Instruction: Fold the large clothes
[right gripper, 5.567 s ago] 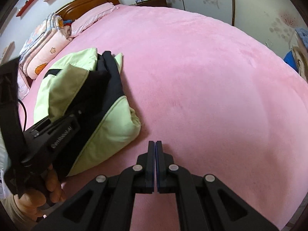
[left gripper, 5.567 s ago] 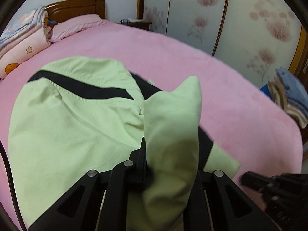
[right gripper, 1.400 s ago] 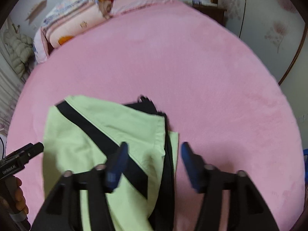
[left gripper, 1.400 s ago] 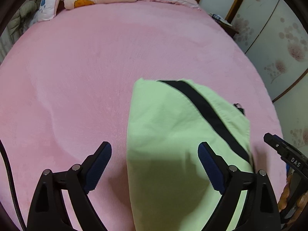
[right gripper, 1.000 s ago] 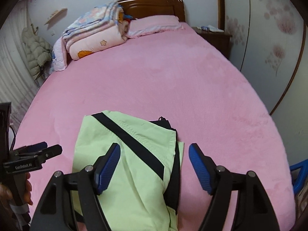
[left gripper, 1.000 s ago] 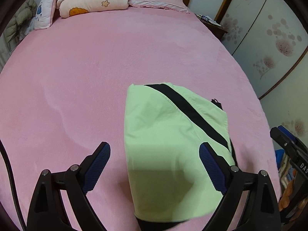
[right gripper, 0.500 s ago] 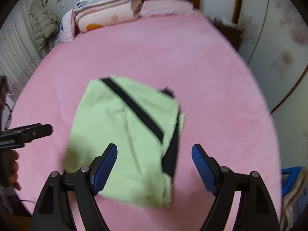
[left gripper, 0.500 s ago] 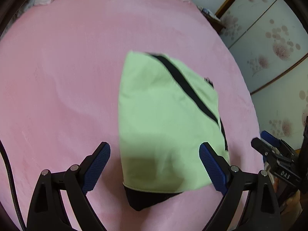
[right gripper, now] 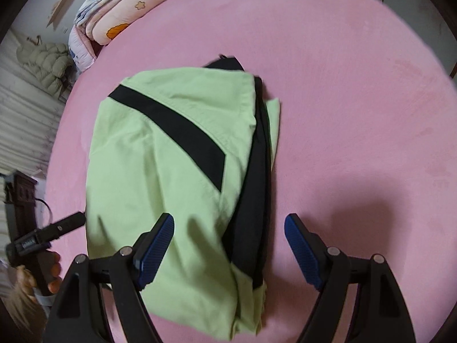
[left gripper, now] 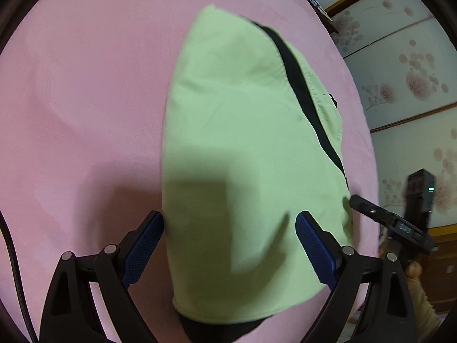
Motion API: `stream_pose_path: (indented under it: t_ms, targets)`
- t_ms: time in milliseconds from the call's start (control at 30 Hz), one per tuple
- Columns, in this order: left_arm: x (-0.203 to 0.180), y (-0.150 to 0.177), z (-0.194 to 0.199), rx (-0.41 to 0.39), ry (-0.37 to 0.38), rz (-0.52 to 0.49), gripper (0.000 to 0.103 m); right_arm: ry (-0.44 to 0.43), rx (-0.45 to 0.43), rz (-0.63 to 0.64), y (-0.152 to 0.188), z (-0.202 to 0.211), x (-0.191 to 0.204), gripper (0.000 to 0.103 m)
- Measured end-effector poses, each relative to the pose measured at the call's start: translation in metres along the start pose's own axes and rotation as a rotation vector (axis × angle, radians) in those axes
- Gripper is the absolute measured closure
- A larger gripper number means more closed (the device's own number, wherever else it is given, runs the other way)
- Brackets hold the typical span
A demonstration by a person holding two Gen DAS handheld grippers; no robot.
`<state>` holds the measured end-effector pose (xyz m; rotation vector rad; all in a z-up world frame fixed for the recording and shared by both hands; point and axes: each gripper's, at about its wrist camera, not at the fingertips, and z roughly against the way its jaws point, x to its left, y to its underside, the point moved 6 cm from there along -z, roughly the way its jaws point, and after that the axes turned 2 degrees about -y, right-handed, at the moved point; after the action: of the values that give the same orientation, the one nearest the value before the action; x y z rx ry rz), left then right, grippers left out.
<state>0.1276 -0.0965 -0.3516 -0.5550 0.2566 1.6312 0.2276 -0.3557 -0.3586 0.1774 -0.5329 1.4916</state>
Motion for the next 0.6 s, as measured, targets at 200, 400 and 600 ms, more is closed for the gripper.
stream_pose_path:
  t_ms: [200, 400, 600]
  targets:
    - [0.016, -0.006, -0.019, 0.01, 0.102, 0.044, 0.011, -0.147, 0.031, -0.062, -0.01, -0.029, -0.016, 0.023]
    - [0.017, -0.018, -0.028, -0.005, 0.166, 0.069, 0.017, -0.227, 0.043, -0.052, -0.02, -0.052, -0.006, 0.044]
    - [0.004, -0.016, -0.018, -0.026, 0.052, 0.013, 0.044, -0.199, 0.028, -0.023, -0.021, -0.053, 0.006, 0.077]
